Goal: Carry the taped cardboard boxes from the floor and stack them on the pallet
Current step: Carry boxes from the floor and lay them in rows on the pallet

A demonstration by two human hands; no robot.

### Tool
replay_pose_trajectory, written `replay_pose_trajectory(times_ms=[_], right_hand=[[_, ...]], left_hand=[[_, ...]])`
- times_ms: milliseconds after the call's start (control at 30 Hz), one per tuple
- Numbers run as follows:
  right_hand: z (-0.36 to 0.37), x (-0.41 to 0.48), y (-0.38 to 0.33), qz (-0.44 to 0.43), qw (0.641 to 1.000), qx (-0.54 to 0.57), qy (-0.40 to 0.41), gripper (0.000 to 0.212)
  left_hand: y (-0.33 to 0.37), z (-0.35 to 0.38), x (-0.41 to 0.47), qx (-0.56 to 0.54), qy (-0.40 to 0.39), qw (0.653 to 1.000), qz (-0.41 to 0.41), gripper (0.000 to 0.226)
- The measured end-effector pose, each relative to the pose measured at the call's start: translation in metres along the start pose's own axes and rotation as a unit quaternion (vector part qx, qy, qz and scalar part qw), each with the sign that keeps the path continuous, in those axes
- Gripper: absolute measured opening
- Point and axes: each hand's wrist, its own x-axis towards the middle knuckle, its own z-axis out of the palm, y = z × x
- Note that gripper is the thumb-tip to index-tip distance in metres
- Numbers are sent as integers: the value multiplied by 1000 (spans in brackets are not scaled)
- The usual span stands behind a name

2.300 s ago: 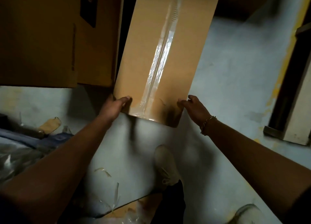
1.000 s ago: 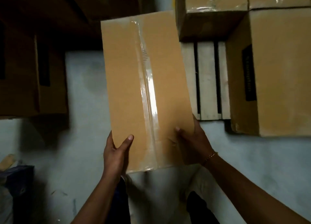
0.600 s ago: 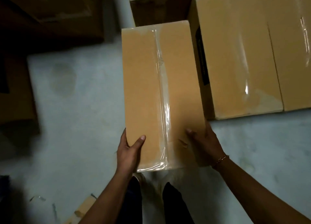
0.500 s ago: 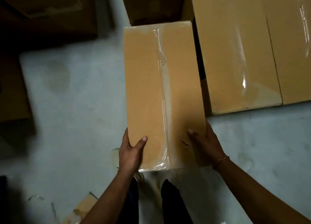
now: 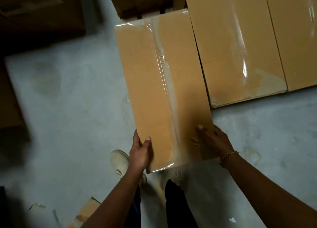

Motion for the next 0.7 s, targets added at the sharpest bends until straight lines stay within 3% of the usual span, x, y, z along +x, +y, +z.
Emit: replay_pose_trajectory(times_ms=[167,233,300,400,433,533,633,700], right_hand=[[-3,1,1,16,1000,3,-9,49],[-3,-1,5,36,999,5,-7,53],[-3,-4,12,57,998,-12,10,66],[-4,-7,22,65,996,10,58,106],[-4,-9,21,63,995,35,75,112],[-3,-9,12,56,986,97,123,103],[-2,3,4,60,982,124,128,138],[-3,14,0,64,981,133,127,150]], left_hand=[[3,-3,5,-1,-6,1000,-9,53],[3,-5,5,-5,-4,1000,-12,52],[4,-5,6,-12,-3,1000,-10,52],[7,-5,8,-12,-6,1000,-5,50],[9,-4,8,-10,-9,1000,-4,50],[19,-1,14,-7,-12,1000,-2,51],[33,-3,24,-10,-11,1000,7,50],[44,-5,32,-14,-12,1000,10,49]])
